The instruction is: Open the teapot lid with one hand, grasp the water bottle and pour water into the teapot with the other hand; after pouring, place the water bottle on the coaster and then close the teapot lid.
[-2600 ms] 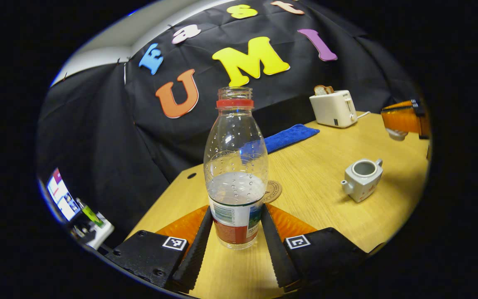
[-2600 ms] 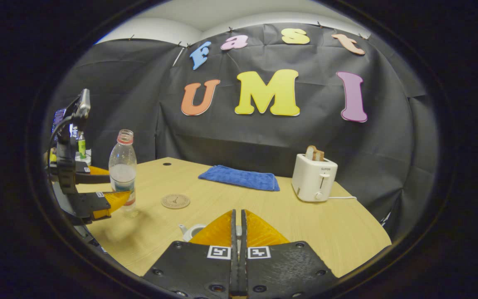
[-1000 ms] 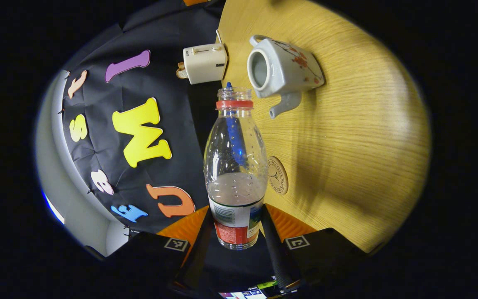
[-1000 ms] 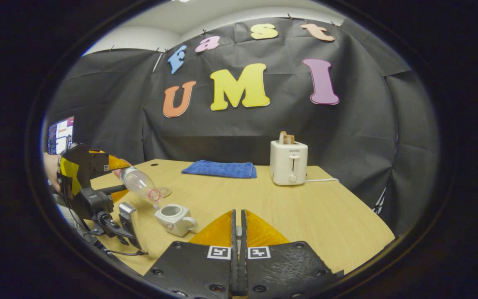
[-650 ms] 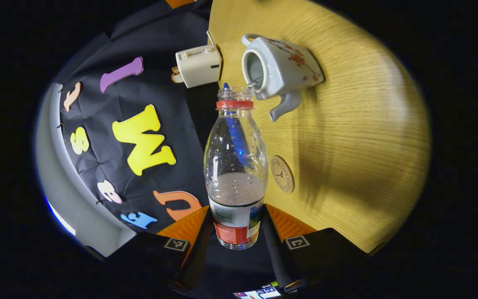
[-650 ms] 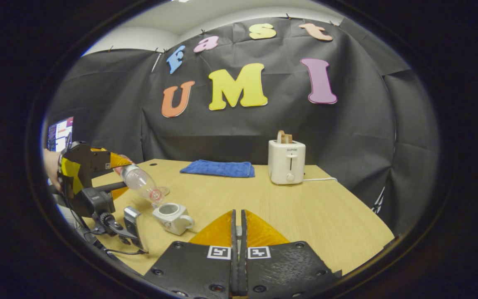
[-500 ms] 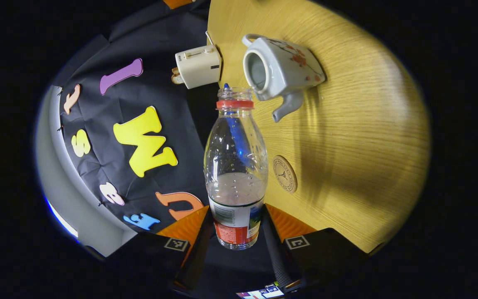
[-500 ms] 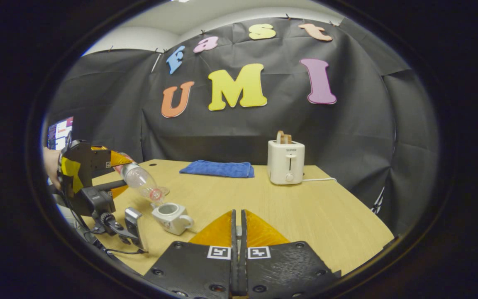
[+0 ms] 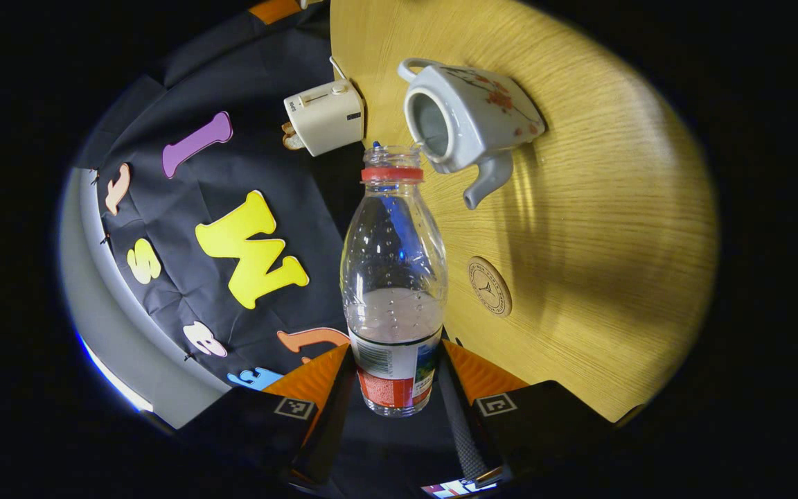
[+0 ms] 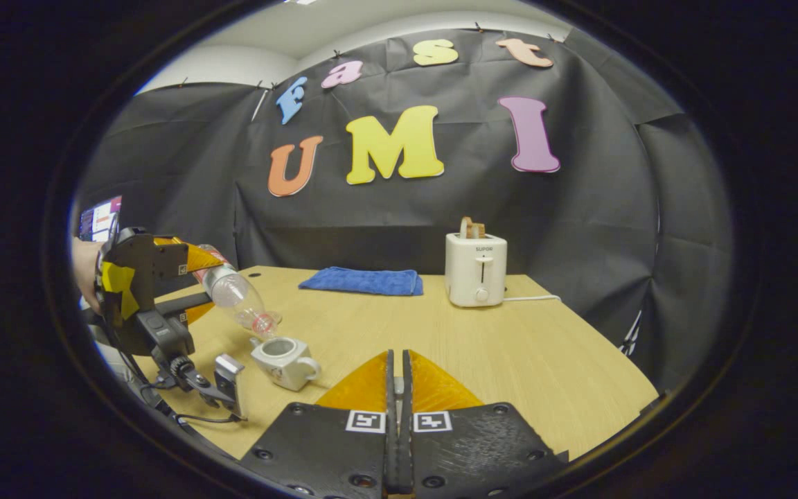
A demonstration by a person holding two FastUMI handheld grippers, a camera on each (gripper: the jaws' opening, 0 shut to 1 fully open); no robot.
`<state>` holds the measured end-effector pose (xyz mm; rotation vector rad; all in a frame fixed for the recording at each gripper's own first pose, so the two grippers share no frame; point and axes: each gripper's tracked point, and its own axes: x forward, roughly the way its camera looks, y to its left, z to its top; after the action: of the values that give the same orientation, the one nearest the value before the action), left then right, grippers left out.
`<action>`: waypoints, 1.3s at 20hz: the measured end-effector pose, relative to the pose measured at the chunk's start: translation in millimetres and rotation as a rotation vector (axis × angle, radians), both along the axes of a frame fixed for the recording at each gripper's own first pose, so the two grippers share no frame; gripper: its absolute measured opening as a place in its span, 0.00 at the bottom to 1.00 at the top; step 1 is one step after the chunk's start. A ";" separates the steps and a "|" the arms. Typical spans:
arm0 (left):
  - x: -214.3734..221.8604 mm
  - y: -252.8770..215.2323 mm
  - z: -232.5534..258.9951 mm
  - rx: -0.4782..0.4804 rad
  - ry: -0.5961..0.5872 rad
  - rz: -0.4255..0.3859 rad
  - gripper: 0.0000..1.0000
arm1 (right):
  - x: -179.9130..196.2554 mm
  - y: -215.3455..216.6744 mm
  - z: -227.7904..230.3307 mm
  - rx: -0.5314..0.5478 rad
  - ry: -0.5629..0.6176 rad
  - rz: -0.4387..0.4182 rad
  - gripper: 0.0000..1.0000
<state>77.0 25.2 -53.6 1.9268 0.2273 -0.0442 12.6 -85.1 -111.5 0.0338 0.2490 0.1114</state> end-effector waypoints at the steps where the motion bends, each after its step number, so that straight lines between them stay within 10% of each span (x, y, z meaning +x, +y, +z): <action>1: -0.4 -1.2 1.2 0.013 -0.003 -0.004 0.70 | -0.3 -0.9 -0.5 -0.001 0.001 -0.001 0.00; 26: -4.2 -11.9 17.1 0.182 0.012 -0.012 0.70 | -2.8 -10.1 -2.5 0.017 -0.014 -0.006 0.00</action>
<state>72.8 13.2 -36.5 2.1100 0.2345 -0.0448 9.8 -95.2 -114.0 0.0510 0.2336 0.1079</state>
